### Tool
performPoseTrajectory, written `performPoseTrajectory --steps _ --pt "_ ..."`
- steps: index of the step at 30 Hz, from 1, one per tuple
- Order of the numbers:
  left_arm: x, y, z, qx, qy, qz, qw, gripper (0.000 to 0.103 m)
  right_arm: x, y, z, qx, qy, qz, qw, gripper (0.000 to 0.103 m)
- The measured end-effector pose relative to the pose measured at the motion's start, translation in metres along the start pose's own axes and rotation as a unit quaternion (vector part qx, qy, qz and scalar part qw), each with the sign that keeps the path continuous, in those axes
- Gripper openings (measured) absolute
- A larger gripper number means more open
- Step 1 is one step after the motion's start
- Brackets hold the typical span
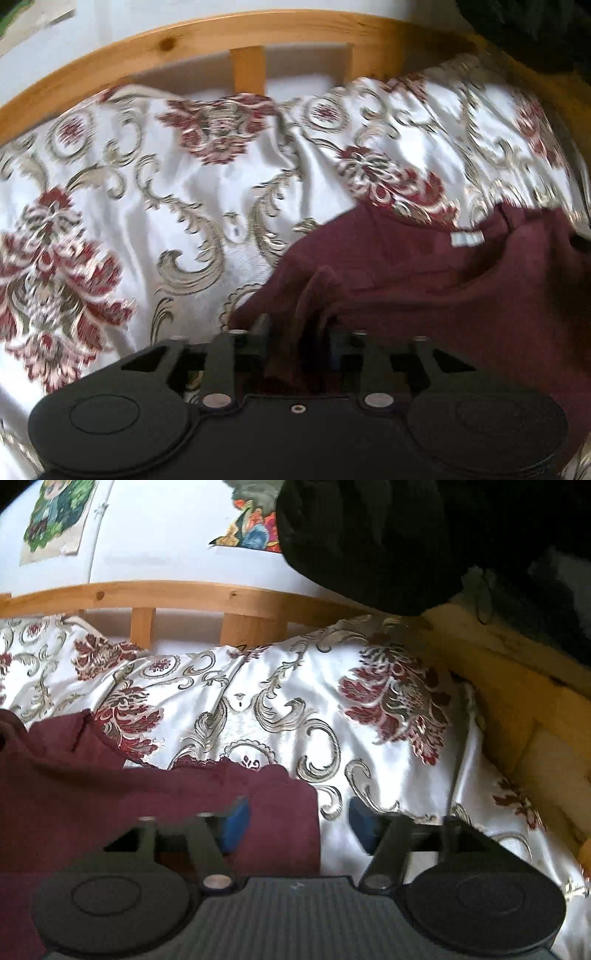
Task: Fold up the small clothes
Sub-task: 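Fold the hem up toward the collar and release with both tools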
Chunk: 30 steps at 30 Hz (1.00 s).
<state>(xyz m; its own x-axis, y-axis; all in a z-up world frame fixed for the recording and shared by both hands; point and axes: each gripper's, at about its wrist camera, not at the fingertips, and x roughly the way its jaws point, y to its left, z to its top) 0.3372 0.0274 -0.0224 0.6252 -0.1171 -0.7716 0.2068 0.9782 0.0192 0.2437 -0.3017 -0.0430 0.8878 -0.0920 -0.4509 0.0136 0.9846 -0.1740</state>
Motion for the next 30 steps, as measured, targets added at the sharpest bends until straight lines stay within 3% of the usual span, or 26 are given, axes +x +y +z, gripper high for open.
performPoseTrajectory --steps 2,3,9,15,19,21,23,27,28,29,30 --pt "-0.009 0.006 -0.004 -0.029 -0.019 0.002 0.9994 0.083 -0.005 -0.005 -0.002 0.012 -0.001 0.009 1.000 0.084" --pt "-0.013 0.009 -0.007 -0.043 -0.030 0.005 0.9986 0.087 -0.008 -0.006 -0.003 0.015 -0.003 0.014 1.000 0.087" --pt "-0.040 0.020 -0.029 -0.100 -0.067 0.011 0.9927 0.097 -0.013 -0.004 -0.009 0.009 0.000 0.018 1.000 0.089" --pt "-0.054 0.005 -0.071 -0.076 -0.064 0.019 0.9949 0.099 -0.018 0.008 -0.014 -0.015 -0.012 0.017 1.000 0.085" --pt "-0.061 -0.004 -0.093 -0.075 -0.075 -0.002 0.9944 0.088 -0.022 0.014 -0.015 -0.028 -0.022 0.016 0.999 0.074" --pt "-0.064 -0.007 -0.098 -0.079 -0.080 -0.024 0.9933 0.074 -0.022 0.015 -0.015 -0.029 -0.019 0.017 0.999 0.050" --pt "-0.064 -0.007 -0.100 -0.090 -0.071 -0.050 0.9922 0.052 -0.019 0.014 -0.016 -0.027 -0.010 0.023 0.999 0.037" --pt "-0.057 -0.004 -0.102 -0.139 -0.039 -0.061 0.9877 0.033 -0.012 0.012 -0.019 -0.017 0.008 0.032 0.999 0.008" --pt "-0.056 -0.003 -0.103 -0.147 -0.036 -0.056 0.9869 0.018 -0.011 0.011 -0.020 -0.014 0.011 0.030 0.999 0.004" --pt "-0.055 -0.003 -0.103 -0.150 -0.034 -0.047 0.9869 0.009 -0.011 0.009 -0.021 -0.008 0.012 0.029 0.999 0.004" --pt "-0.055 -0.004 -0.103 -0.149 -0.035 -0.042 0.9873 0.009 -0.012 0.007 -0.021 -0.002 0.011 0.027 1.000 0.004"
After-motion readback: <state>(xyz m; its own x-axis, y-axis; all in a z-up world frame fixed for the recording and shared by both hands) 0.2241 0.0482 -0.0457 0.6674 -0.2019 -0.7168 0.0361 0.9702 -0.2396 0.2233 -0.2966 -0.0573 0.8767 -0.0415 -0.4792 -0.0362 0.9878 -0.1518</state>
